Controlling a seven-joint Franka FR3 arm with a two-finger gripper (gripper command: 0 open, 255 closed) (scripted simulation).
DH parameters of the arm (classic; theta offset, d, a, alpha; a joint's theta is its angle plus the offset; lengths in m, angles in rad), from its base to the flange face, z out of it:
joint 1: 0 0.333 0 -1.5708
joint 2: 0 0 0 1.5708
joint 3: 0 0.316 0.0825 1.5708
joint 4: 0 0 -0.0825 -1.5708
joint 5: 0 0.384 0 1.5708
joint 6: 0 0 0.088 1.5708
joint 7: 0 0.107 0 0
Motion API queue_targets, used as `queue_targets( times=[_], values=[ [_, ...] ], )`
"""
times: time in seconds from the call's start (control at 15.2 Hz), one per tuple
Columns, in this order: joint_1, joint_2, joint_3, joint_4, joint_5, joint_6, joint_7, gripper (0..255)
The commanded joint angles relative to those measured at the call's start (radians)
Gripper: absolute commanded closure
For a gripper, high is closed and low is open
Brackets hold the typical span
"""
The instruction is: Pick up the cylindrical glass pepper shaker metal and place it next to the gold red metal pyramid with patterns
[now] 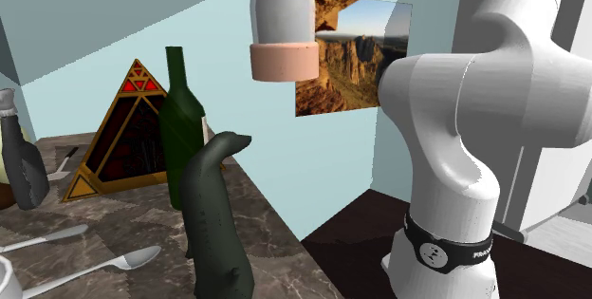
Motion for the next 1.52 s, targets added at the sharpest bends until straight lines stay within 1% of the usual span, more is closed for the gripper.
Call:
queue_targets(
  times=[0.0,0.86,1.45],
  values=[
    [0.001,0.017,0.003,0.037,0.003,-0.021,-0.004,255],
    [0.006,0.141,0.017,0.299,0.013,-0.155,-0.037,255],
    [0.007,0.131,-0.186,0.350,-0.139,-0.146,-0.258,255]
  ],
)
